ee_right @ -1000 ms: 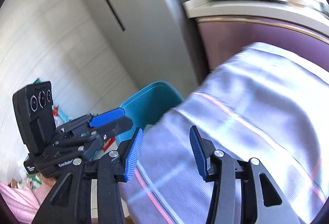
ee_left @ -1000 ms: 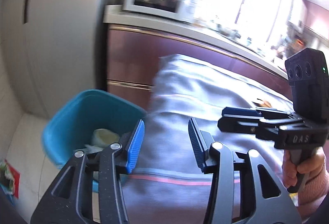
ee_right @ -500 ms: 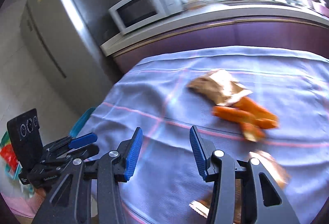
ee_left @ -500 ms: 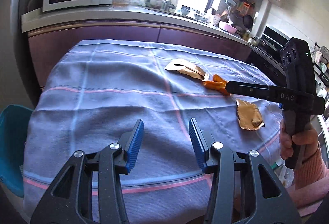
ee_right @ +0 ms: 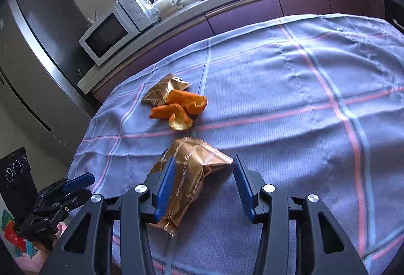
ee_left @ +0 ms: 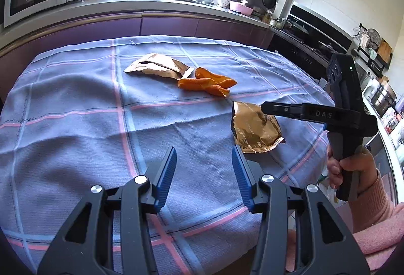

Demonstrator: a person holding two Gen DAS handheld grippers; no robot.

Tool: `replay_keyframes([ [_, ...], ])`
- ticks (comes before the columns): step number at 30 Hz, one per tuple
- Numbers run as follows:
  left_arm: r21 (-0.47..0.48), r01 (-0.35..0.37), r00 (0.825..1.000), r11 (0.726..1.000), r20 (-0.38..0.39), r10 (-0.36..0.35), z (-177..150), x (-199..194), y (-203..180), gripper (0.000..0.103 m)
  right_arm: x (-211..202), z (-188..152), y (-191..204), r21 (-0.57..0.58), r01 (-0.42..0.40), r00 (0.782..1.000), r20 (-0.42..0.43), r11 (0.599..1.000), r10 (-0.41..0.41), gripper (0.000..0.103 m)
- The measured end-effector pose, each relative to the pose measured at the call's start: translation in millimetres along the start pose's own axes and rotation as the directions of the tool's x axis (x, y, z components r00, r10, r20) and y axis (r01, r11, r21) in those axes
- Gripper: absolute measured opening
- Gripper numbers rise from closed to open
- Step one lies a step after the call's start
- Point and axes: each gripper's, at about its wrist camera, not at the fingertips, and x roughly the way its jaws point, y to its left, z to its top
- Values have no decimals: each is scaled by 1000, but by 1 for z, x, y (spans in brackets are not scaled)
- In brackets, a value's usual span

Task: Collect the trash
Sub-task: 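Grasp the large gold foil bag with the left tool while the right tool grasps a small gold wrapper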

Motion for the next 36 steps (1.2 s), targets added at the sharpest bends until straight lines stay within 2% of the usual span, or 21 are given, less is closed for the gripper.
replay_keyframes([
  [5, -9, -6, 1000, 1000, -14, 6, -1, 1, 3, 47, 12, -8, 12, 11, -72, 997, -13, 997, 73, 29],
  [10, -52, -11, 1000, 999, -11, 10, -1, -6, 17, 48, 24, -9, 33, 23, -188, 982, -20, 982, 188, 20],
  [16, -88, -12, 1000, 996, -5, 12, -3, -12, 29, 49, 45, -6, 63, 19, -312, 948, -54, 950, 312, 19],
  [21, -110, -5, 1000, 994, -25, 2, -8, -8, 35, 51, 63, -6, 82, -16, -341, 935, -113, 940, 337, 20],
  [22, -112, -2, 999, 994, -34, -2, -8, -6, 35, 52, 66, -6, 85, -28, -337, 935, -131, 941, 330, 22],
  [25, -113, 6, 998, 994, -54, -13, -10, 0, 34, 52, 63, -4, 86, -60, -307, 945, -137, 950, 297, 40],
  [29, -109, 15, 997, 994, -72, -23, -9, 9, 31, 53, 42, 9, 72, -95, -230, 973, -55, 969, 225, 40],
  [33, -109, 11, 997, 994, -80, -20, -7, 18, 29, 52, 30, 25, 52, -97, -96, 995, 30, 991, 99, 40],
  [36, -106, 0, 997, 994, -82, -9, -5, 21, 28, 51, 39, 33, 43, -101, -58, 998, 14, 993, 60, 40],
])
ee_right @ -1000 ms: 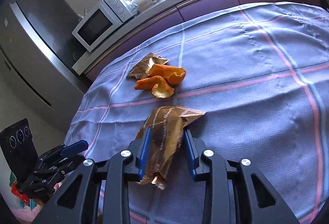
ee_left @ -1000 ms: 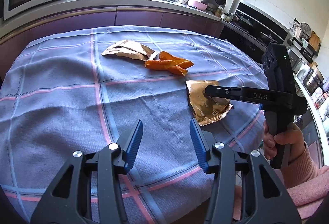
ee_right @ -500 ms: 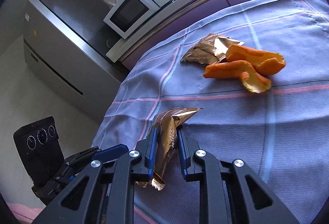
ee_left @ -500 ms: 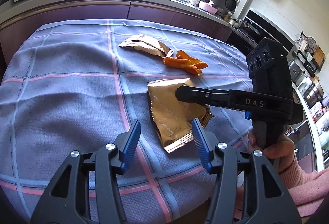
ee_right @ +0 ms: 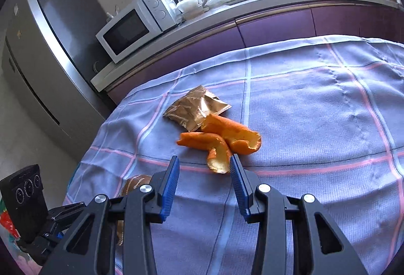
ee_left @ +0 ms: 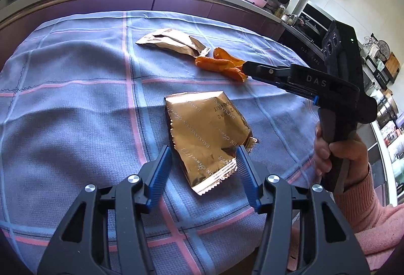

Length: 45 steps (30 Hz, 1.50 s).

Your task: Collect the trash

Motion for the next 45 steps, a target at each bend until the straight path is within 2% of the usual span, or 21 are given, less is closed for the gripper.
replay_keyframes([
  [9, -22, -15, 1000, 1000, -4, 15, 3, 3, 5, 26, 25, 10, 0, -50, 81, 994, -63, 995, -84, 40],
  [10, -21, -15, 1000, 1000, -4, 14, 3, 4, 6, 23, 27, 10, 1, -56, 81, 994, -70, 995, -85, 39],
  [12, -22, -14, 1000, 1000, -4, 14, 4, 4, 6, 22, 30, 10, 4, -69, 87, 993, -76, 994, -92, 28],
  [13, -25, -10, 1000, 1000, -4, 10, 3, 4, 7, 22, 32, 10, 5, -75, 82, 992, -87, 994, -89, 18],
  [17, -36, 9, 1000, 999, -8, -10, 2, 3, 10, 28, 31, 8, 8, -85, 60, 994, -83, 995, -67, 9],
  [22, -39, 50, 999, 998, -11, -51, 2, 2, 9, 48, 21, 1, 12, -61, -27, 997, -75, 998, 22, 7],
  [24, -26, 44, 999, 999, -14, -45, 2, 3, 6, 49, 16, -3, 16, -56, -72, 995, -80, 996, 68, 2],
  [29, -34, 56, 998, 998, -16, -56, 4, 5, 3, 48, 8, -21, 32, -86, -122, 988, -110, 989, 112, 2],
  [31, -44, 62, 998, 997, -20, -63, 5, 6, 5, 42, 9, -24, 35, -82, -128, 986, -120, 988, 117, 2],
  [38, -98, 78, 997, 992, -12, -79, 6, 5, 12, 31, 13, -31, 47, -80, -157, 981, -131, 984, 145, 2],
  [40, -111, 61, 998, 992, -6, -62, 7, 5, 16, 13, 13, -28, 49, -93, -150, 982, -129, 984, 138, 3],
  [42, -125, 40, 999, 991, -9, -41, 6, 6, 20, 2, 12, -23, 47, -86, -136, 986, -111, 987, 126, 3],
  [43, -136, 37, 999, 990, -10, -39, 6, 6, 23, 2, 11, -19, 43, -73, -128, 988, -99, 989, 120, 5],
  [45, -148, 36, 999, 988, -6, -38, 5, 6, 27, 1, 12, -12, 35, -44, -105, 992, -76, 993, 102, 15],
])
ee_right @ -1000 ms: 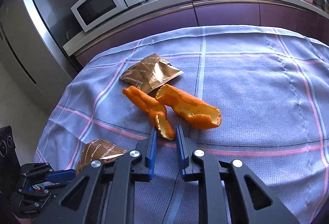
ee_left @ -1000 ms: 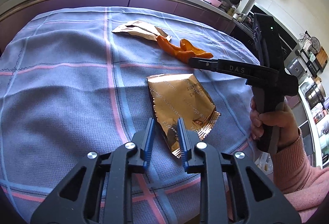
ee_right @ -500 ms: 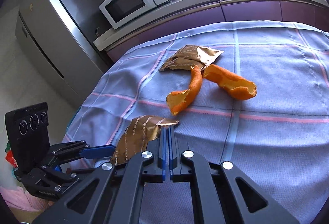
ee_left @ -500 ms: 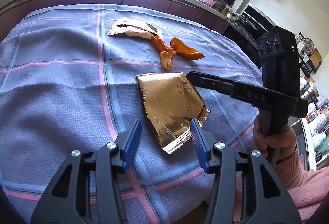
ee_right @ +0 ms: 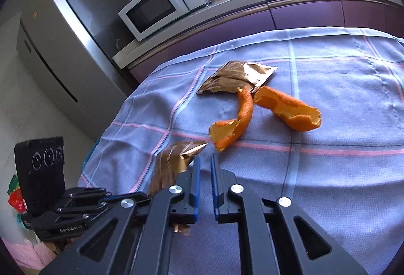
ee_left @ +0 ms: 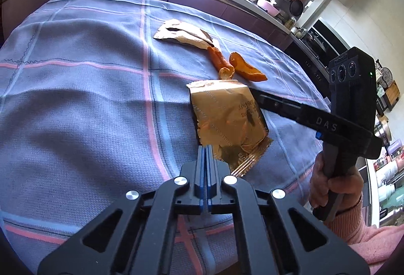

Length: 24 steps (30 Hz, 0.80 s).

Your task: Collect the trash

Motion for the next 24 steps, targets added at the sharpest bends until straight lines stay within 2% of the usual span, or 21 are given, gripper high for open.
replay_keyframes([
  [1, -3, 1, 1000, 1000, 3, -1, 0, -1, 1, 1, 1, 4, -4, 16, 13, 1000, 13, 1000, -13, 25],
  [2, -2, 3, 1000, 1000, 8, -3, 0, -2, 2, 1, 3, 8, -7, 26, 24, 1000, 19, 999, -24, 30],
  [8, 8, 19, 1000, 1000, 13, -20, 1, -6, 2, 2, 25, 29, -18, 68, 57, 998, 6, 996, -57, 41],
  [9, 8, 19, 1000, 1000, 15, -20, 0, -7, 3, 4, 29, 31, -20, 73, 64, 998, -3, 995, -64, 41],
  [10, 7, 23, 1000, 1000, 12, -23, 0, -7, 3, 12, 33, 33, -22, 76, 66, 998, -8, 995, -65, 42],
  [11, 4, 27, 1000, 1000, 9, -27, 0, -6, 4, 17, 36, 34, -22, 76, 62, 998, -14, 995, -61, 38],
  [12, 2, 32, 999, 999, 6, -32, -1, -6, 5, 27, 37, 34, -23, 77, 58, 998, -14, 995, -58, 32],
  [13, 3, 35, 999, 999, 5, -35, -1, -6, 5, 29, 35, 33, -23, 75, 55, 998, -8, 996, -55, 27],
  [14, 8, 35, 999, 999, 4, -35, -2, -5, 5, 29, 32, 33, -22, 66, 53, 999, -1, 996, -53, 18],
  [15, 12, 34, 999, 999, 2, -34, -2, -5, 4, 30, 28, 33, -21, 58, 55, 998, 6, 997, -56, 16],
  [24, 31, 72, 997, 997, -16, -72, 2, 1, -3, 44, -13, 8, -25, 56, -6, 1000, 20, 998, 5, 15],
])
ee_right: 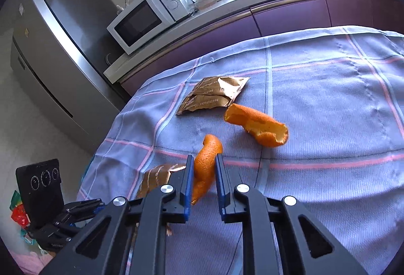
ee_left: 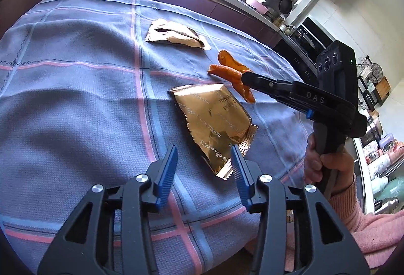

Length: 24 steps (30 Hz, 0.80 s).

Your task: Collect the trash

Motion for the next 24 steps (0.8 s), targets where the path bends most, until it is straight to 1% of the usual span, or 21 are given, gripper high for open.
replay_keyframes([
  [6, 2, 41, 999, 999, -23, -41, 2, 9, -6, 45, 2, -21, 7, 2, -48, 997, -55, 999, 48, 15],
  [9, -28, 50, 999, 998, -20, -50, 4, 12, -5, 44, 7, -26, 18, -27, -62, 996, -69, 998, 60, 15],
  [11, -48, 32, 999, 998, -12, -32, 4, 12, -1, 34, 9, -28, 24, -41, -73, 995, -72, 996, 70, 14],
  [13, -62, -1, 1000, 998, -11, 0, 4, 12, 3, 13, 10, -28, 27, -47, -81, 994, -71, 996, 78, 14],
  [14, -74, -8, 1000, 997, -10, 7, 4, 12, 6, 9, 9, -28, 28, -49, -84, 994, -68, 995, 80, 14],
  [18, -100, -15, 1000, 995, 8, 15, 2, 8, 14, 3, 8, -28, 31, -51, -97, 994, -63, 994, 94, 14],
  [24, -72, -37, 996, 997, 75, 43, 2, -15, 14, 2, 6, -24, 40, -59, -127, 991, -50, 990, 124, 14],
])
